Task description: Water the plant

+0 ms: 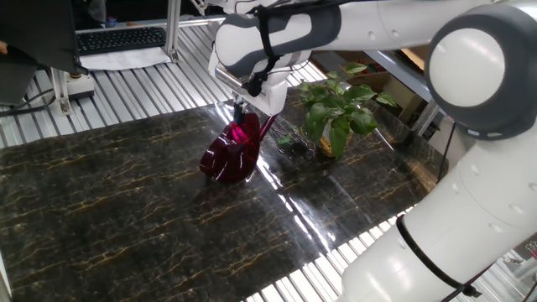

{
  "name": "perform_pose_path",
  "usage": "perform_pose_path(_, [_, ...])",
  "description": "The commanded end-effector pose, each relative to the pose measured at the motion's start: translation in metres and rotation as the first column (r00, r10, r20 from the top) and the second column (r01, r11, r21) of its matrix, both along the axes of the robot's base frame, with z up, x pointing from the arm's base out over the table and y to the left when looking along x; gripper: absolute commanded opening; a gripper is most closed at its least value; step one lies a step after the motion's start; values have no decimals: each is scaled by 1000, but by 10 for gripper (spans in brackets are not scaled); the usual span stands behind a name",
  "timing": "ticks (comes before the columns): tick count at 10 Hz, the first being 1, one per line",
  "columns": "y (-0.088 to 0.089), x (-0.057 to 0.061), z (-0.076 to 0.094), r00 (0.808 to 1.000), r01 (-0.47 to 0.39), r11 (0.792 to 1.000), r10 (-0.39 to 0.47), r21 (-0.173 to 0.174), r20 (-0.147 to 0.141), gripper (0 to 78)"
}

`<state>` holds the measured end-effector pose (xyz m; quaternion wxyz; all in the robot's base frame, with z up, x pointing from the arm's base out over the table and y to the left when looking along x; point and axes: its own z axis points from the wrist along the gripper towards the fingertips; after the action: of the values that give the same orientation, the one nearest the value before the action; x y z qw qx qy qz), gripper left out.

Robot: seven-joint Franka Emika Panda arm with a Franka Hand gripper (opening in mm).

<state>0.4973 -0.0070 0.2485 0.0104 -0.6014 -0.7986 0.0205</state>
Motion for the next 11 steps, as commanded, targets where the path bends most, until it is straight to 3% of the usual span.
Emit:
perform_pose_path(1, [1,11,-7,999,-51,999,51,6,11,0])
perform_pose_path(5, [1,11,-7,999,-46,999,46,23,13,0])
perform_pose_path(7, [1,11,-7,995,-103,994,103,32,6,0])
perform_pose_path(8, [1,11,-7,986,-165,985,165,47,5,0])
perform_pose_path(9, [1,11,-7,985,-170,982,169,83,9,0])
perform_pose_path(11, [1,11,-7,991,-135,988,135,68,7,0])
